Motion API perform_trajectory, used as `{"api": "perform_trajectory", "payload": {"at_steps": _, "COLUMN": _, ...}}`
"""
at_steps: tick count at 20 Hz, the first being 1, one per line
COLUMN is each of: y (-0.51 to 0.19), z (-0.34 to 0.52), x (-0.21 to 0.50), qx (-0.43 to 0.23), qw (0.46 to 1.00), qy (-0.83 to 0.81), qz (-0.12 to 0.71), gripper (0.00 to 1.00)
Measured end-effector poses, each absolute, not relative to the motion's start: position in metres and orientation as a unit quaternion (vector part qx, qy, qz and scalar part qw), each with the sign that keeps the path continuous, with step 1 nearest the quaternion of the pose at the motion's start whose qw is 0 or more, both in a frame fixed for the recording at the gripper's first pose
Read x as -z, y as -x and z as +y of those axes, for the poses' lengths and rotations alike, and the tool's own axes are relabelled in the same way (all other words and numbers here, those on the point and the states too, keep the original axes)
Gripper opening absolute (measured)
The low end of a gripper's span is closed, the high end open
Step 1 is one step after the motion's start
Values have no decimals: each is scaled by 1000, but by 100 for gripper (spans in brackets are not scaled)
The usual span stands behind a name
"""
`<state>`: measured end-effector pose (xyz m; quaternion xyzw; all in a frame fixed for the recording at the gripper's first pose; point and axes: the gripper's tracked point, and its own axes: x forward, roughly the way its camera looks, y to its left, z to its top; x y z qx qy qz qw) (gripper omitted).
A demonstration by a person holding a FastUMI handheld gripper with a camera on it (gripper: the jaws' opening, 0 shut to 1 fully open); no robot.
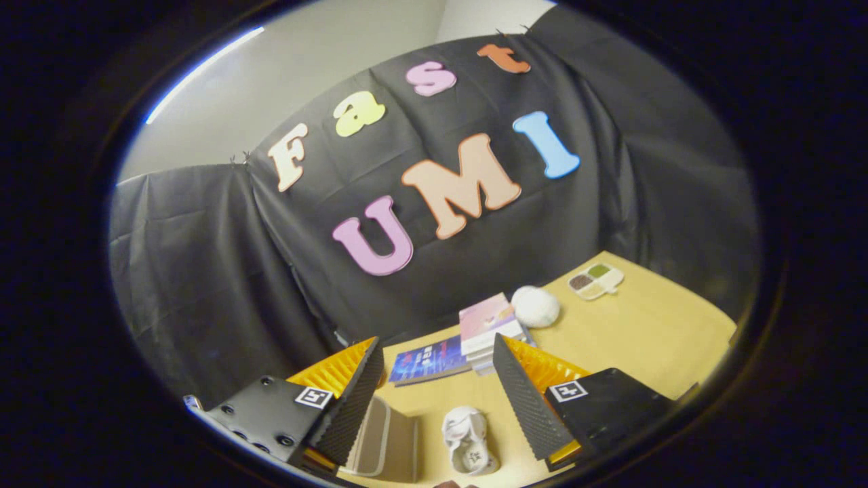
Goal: Open the storage box then place both shoes into the box .Put the left shoe in first, then the right shoe, with the right side of both shoes facing outward in a uniform manner.
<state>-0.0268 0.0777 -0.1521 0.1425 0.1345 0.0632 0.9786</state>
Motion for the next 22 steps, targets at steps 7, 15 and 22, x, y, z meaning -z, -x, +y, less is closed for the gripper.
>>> {"api": "perform_trajectory", "payload": {"at_steps": 7, "y": 59, "z": 141, "x": 263, "qx": -117, "qw": 919, "qy": -254, "qz": 279, "gripper": 99}}
{"api": "perform_trajectory", "payload": {"at_steps": 15, "y": 99, "z": 180, "x": 362, "qx": -103, "qw": 791, "qy": -431, "qz": 421, "gripper": 99}}
{"api": "perform_trajectory", "payload": {"at_steps": 22, "y": 122, "z": 211, "x": 397, "qx": -102, "qw": 689, "qy": -531, "qz": 482, "gripper": 99}}
